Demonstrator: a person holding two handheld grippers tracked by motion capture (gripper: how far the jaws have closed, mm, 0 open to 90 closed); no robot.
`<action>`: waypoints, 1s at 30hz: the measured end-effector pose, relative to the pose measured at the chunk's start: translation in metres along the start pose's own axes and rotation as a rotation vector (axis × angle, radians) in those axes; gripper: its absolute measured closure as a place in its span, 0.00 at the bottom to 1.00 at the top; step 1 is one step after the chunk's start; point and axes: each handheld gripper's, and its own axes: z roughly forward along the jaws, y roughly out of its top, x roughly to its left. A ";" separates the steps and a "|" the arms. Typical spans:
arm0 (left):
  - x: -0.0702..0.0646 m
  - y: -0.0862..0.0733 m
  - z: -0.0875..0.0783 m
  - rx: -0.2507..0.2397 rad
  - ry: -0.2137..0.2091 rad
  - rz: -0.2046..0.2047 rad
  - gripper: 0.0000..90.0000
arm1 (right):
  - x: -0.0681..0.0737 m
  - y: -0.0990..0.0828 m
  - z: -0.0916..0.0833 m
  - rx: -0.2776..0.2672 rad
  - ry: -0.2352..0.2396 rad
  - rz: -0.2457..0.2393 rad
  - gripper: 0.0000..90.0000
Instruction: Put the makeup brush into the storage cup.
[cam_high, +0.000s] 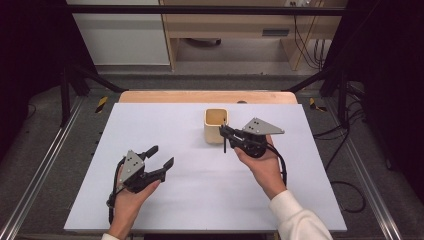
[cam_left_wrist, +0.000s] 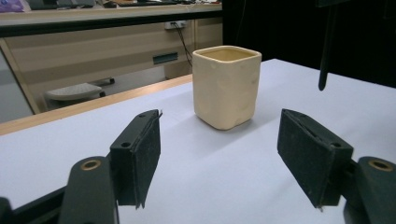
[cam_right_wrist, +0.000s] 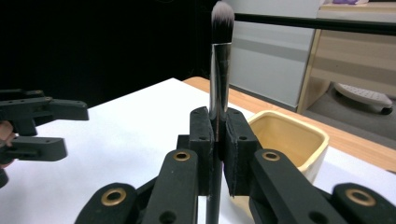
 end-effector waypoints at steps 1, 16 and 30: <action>0.002 0.000 -0.001 -0.003 0.001 -0.006 0.33 | -0.001 0.001 0.000 -0.002 -0.001 -0.001 0.93; 0.027 -0.015 -0.025 -0.001 0.001 -0.038 0.20 | -0.019 0.013 0.002 -0.032 -0.060 -0.020 0.93; 0.030 -0.016 -0.027 -0.034 -0.024 -0.016 0.15 | -0.029 0.020 0.004 -0.057 -0.103 -0.025 0.93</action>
